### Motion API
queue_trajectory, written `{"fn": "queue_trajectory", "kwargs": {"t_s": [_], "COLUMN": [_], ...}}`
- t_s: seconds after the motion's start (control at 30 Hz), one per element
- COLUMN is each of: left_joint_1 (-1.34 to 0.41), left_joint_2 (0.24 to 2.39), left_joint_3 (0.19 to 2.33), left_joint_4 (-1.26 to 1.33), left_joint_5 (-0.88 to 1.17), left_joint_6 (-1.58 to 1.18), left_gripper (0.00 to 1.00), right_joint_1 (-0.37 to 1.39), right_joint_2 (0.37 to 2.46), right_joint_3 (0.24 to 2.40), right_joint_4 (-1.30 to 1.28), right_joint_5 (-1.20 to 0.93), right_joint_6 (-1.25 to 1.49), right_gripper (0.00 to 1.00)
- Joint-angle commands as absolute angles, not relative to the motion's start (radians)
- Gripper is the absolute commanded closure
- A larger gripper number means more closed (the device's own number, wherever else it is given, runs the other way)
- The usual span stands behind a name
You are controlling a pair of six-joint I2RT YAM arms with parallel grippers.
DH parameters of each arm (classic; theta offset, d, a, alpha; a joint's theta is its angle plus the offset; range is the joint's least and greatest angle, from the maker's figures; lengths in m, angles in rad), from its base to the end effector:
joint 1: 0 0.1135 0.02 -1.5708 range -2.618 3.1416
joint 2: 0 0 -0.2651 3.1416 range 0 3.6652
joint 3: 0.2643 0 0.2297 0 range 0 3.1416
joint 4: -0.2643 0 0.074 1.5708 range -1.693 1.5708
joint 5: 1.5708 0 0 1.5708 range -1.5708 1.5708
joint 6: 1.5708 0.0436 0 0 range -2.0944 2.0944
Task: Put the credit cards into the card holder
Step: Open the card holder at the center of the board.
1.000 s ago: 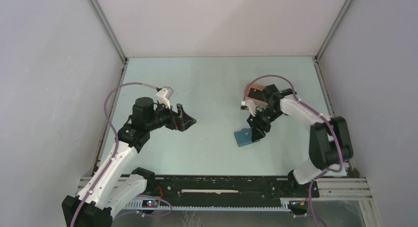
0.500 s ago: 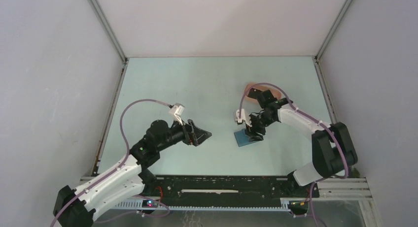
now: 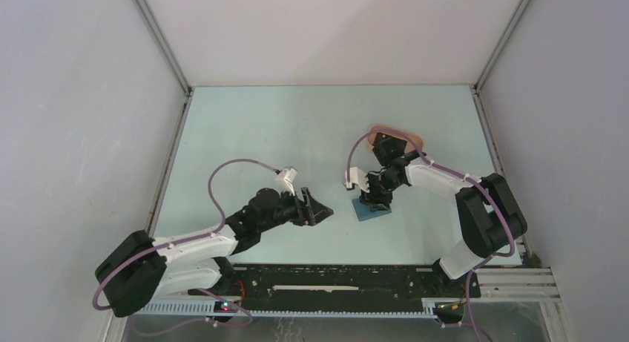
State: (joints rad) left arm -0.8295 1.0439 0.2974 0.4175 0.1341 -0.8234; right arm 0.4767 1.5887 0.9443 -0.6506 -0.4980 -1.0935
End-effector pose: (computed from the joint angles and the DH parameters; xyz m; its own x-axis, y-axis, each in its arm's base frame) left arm 0.1315 -0.1523 0.1983 -0.7471 -0.2604 -0.6116 0.3949 0.5662 -0.7235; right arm 0.2291 0.1418 0.1853 0.0680 -0.8432 -0.5333 -0.9977 -0.0610 -0.0307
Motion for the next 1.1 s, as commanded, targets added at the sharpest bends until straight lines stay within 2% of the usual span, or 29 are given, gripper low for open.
{"fn": "queue_trajectory", "kwargs": {"t_s": [0.0, 0.13, 0.4, 0.53, 0.83, 1.07], "left_joint_1": [-0.863, -0.873, -0.885, -0.893, -0.917, -0.920], "left_joint_2": [1.116, 1.179, 1.229, 1.264, 1.376, 1.457], "left_joint_3": [0.338, 0.339, 0.342, 0.350, 0.384, 0.396], "left_joint_4": [0.568, 0.612, 0.627, 0.627, 0.668, 0.742], "left_joint_5": [0.123, 0.133, 0.111, 0.091, 0.084, 0.112], "left_joint_6": [-0.875, -0.903, -0.937, -0.961, -0.981, -0.996], "left_gripper": [0.22, 0.24, 0.28, 0.30, 0.30, 0.30], "right_joint_1": [0.487, 0.489, 0.490, 0.490, 0.486, 0.489], "right_joint_2": [1.617, 1.639, 1.636, 1.612, 1.564, 1.600], "right_joint_3": [0.951, 0.952, 0.953, 0.976, 1.081, 1.127], "right_joint_4": [-0.621, -0.629, -0.622, -0.656, -0.770, -0.801], "right_joint_5": [-0.449, -0.411, -0.378, -0.440, -0.722, -0.791], "right_joint_6": [-1.065, -1.066, -1.043, -1.011, -0.807, -0.712], "right_gripper": [0.45, 0.54, 0.80, 0.99, 1.00, 1.00]}}
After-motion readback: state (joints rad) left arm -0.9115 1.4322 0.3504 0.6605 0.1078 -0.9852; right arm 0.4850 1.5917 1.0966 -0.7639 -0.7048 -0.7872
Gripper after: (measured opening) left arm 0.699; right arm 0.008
